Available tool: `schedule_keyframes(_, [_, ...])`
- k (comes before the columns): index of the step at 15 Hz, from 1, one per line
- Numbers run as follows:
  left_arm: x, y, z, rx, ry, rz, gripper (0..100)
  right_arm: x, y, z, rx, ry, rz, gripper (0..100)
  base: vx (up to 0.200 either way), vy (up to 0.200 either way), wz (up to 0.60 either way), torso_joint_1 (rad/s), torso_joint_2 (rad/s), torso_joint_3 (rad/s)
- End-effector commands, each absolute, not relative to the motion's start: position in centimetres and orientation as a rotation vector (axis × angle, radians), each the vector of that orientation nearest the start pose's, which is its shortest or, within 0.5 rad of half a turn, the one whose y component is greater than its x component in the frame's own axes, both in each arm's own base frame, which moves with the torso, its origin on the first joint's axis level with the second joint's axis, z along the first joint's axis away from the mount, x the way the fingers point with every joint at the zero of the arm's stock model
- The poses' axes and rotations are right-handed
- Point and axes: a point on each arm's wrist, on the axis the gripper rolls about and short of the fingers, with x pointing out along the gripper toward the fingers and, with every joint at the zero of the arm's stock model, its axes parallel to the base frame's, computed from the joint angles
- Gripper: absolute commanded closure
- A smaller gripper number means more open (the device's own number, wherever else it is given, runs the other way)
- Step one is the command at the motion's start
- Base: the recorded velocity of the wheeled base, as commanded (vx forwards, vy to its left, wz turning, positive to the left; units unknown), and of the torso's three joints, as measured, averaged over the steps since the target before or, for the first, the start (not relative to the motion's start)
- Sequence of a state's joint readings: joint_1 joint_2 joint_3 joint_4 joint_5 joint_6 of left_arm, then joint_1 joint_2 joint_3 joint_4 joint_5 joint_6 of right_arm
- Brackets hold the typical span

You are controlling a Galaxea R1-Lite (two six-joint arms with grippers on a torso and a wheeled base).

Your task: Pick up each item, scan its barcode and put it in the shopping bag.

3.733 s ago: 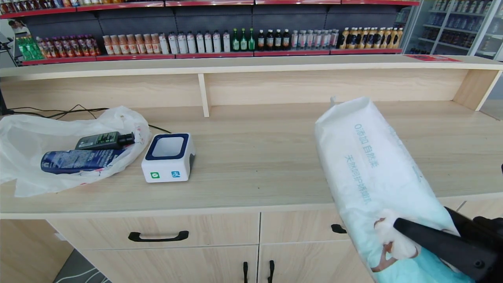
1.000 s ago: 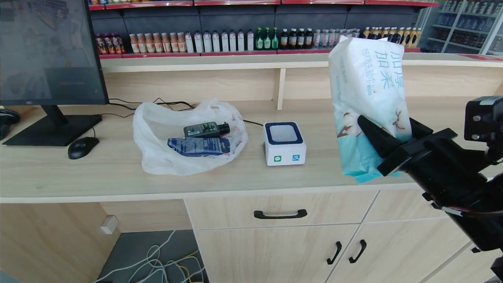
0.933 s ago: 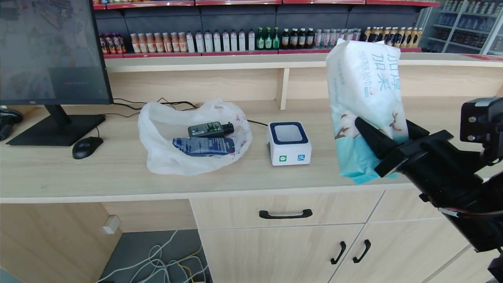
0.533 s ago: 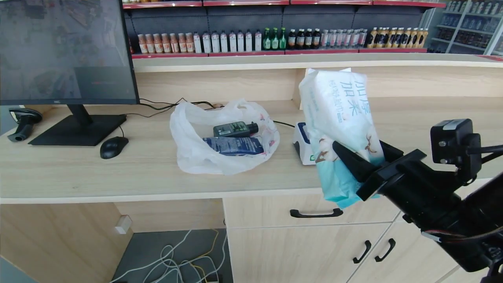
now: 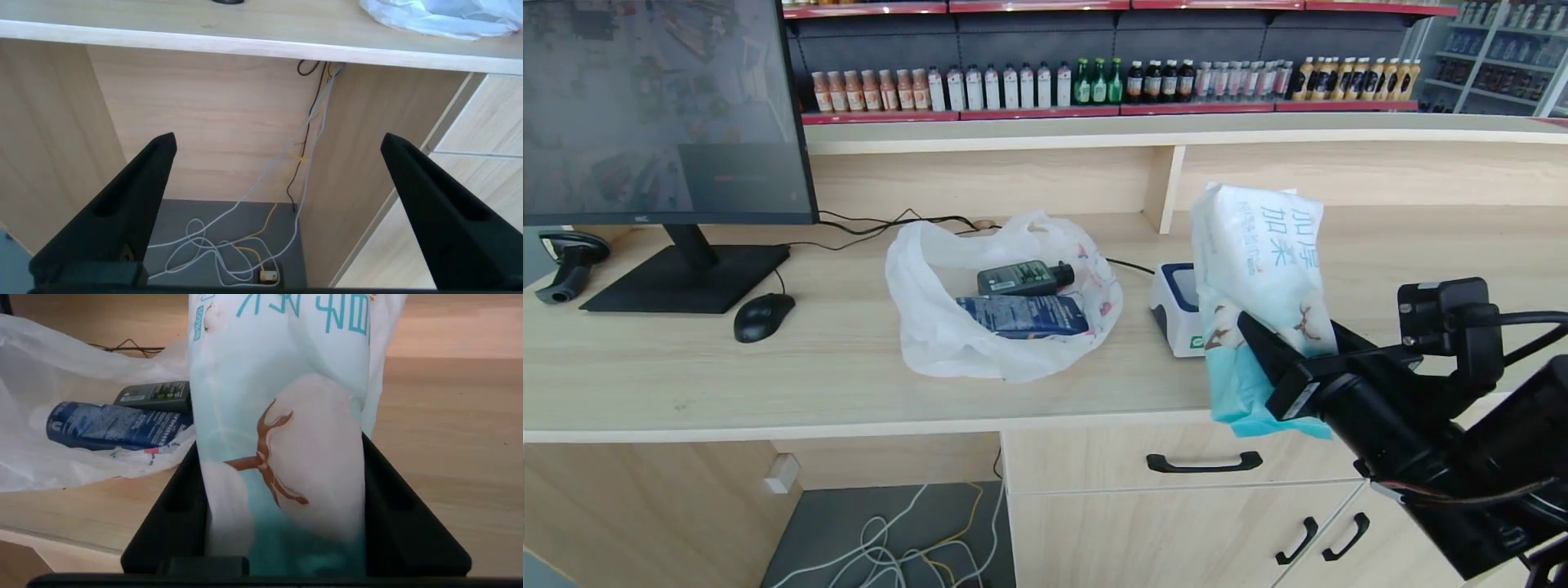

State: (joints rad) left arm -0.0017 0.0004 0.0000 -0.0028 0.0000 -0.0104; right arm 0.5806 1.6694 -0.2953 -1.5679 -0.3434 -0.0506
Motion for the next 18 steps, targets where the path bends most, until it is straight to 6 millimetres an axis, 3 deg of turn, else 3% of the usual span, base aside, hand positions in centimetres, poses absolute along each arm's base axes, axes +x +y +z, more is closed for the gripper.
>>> schedule_keyframes(1, [-2.3, 0.0, 7.6, -0.011, -0.003, -0.002, 0, 20.3, 12.2, 15.8, 0.028, -0.167, 0.225, 100, 0.0, 0.0, 0.0, 0.0, 0.0, 0.0])
schedule_keyframes(8, [-2.3, 0.0, 7.6, -0.009, -0.003, -0.002, 0, 22.5, 13.3, 14.7, 0.019, -0.138, 0.219, 100, 0.0, 0.0, 0.0, 0.0, 0.0, 0.0])
schedule_keyframes(18, [-2.3, 0.0, 7.6, -0.008, -0.003, -0.002, 0, 22.4, 13.5, 14.3, 0.012, -0.127, 0.287, 100, 0.0, 0.0, 0.0, 0.0, 0.0, 0.0])
